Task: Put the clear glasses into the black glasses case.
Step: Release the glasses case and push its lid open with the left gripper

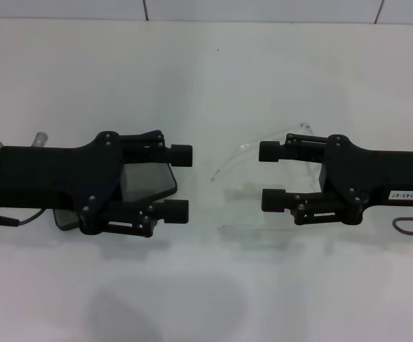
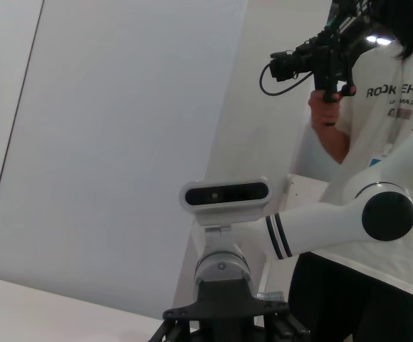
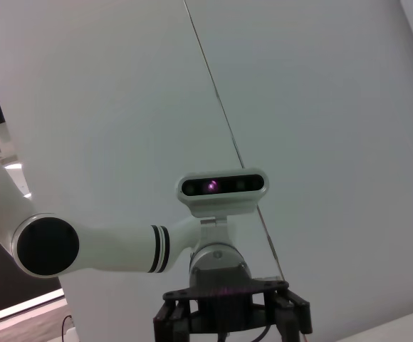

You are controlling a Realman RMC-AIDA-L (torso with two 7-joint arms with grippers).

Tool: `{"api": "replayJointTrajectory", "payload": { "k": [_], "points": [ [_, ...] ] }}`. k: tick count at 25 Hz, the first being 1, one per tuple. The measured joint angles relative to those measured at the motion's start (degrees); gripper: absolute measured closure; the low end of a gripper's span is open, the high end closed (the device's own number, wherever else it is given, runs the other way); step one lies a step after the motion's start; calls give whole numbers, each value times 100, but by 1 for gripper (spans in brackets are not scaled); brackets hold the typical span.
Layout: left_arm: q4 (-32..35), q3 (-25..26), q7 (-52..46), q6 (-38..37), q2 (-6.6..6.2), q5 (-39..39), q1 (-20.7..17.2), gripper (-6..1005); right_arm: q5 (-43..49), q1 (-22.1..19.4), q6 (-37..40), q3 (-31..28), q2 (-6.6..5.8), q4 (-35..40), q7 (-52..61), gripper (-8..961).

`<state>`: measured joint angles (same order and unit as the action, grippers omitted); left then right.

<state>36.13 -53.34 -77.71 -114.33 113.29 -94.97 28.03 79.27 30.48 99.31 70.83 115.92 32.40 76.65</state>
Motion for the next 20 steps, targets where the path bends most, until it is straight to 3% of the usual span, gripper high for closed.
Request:
{"api": "replayJointTrajectory", "payload": {
  "k": [16, 20],
  "points": [
    [12, 94, -4, 8, 50, 5, 16, 245, 2, -79, -40, -43, -2, 65, -5, 161],
    [557, 356, -861, 147, -8, -70, 272, 247, 13, -346, -211, -307, -35, 292, -45, 161]
  ]
}}
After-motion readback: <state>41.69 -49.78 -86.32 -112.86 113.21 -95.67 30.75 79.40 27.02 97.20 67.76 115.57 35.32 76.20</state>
